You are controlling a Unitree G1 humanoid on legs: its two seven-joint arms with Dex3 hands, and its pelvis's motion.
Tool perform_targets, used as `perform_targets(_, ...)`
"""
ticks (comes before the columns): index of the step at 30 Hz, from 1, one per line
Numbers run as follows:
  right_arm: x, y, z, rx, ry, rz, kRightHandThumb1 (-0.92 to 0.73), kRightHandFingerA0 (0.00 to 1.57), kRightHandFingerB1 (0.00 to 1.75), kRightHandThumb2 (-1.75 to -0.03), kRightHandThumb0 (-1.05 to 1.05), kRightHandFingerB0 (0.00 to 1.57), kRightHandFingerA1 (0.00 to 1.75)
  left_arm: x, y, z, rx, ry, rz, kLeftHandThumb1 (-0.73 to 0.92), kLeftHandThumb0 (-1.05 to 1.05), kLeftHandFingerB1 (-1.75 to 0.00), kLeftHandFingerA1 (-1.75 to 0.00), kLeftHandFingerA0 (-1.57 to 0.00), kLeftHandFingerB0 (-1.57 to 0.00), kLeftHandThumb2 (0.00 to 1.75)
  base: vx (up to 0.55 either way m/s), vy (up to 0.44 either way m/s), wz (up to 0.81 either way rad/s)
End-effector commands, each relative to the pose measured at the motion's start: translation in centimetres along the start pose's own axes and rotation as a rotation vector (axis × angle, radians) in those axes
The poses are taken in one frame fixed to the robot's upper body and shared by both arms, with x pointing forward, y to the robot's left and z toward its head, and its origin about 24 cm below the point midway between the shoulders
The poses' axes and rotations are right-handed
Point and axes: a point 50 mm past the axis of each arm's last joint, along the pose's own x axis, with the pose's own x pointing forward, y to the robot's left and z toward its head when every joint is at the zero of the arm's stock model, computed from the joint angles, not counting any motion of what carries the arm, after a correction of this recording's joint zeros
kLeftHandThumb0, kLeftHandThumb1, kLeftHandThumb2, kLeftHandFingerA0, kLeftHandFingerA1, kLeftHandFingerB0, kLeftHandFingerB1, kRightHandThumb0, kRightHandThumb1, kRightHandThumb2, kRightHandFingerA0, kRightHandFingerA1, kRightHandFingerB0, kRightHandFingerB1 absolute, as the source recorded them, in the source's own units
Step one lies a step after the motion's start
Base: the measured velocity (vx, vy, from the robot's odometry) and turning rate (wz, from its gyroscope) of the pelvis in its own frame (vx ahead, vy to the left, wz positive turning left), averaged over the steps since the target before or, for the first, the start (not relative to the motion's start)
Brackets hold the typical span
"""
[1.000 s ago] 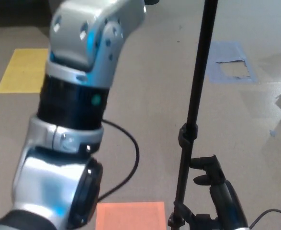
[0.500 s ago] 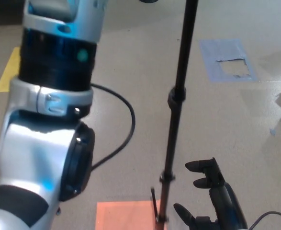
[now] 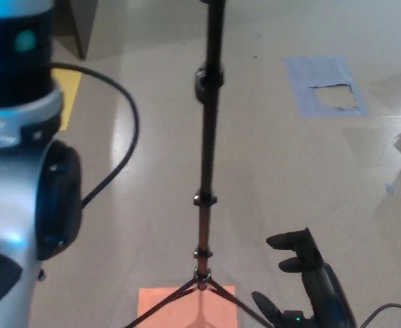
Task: A phone stand is kept on the floor and the robot uses both its hands to grab it and uses its left hand to extend the phone stand by pulling it upwards
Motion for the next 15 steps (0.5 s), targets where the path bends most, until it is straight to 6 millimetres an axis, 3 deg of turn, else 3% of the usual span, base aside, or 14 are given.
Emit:
perform_targets(1,-1.1,-4.9,-0.8,0.009,-0.055,-0.093,-0.44,1.57,1.48,-1.07,-0.70,1.56,1.49,-10.5,5.7,-1.9,-0.040,-0.077,0.099,0.54,-0.85,-0.18,-0.14,-0.03,-0.08,0.97,0.00,0.000,0.00)
perform_targets(4,-1.4,-5.0,-0.8,0.018,-0.054,-0.090,-0.40,1.57,1.48,-1.05,-0.69,1.57,1.48,-13.0,6.5,-5.8,-0.077,0.046,0.124,0.65,-0.99,-0.03,-0.08,-0.03,-0.09,1.01,0.00,0.000,0.00)
perform_targets(8,-1.5,-5.2,-0.7,0.031,-0.051,-0.098,-0.38,1.57,1.47,-1.03,-0.68,1.56,1.47,-14.9,6.6,-8.5,-0.107,0.150,0.127,0.66,-0.99,-0.07,-0.11,-0.04,-0.12,1.02,0.00,0.000,0.00)
perform_targets(11,-1.3,-5.4,-0.6,0.031,-0.058,-0.102,-0.38,1.55,1.44,-1.03,-0.64,1.55,1.45,-15.3,6.7,-9.0,-0.098,0.175,0.093,0.63,-0.95,-0.11,-0.14,-0.03,-0.10,1.03,0.00,0.000,0.00)
perform_targets(15,-1.2,-5.3,-0.4,0.033,-0.064,-0.100,-0.37,1.54,1.43,-1.02,-0.63,1.54,1.44,-15.2,6.7,-8.6,0.002,0.174,0.051,0.69,-1.05,-0.01,-0.05,-0.03,-0.10,1.07,0.00,0.000,0.00)
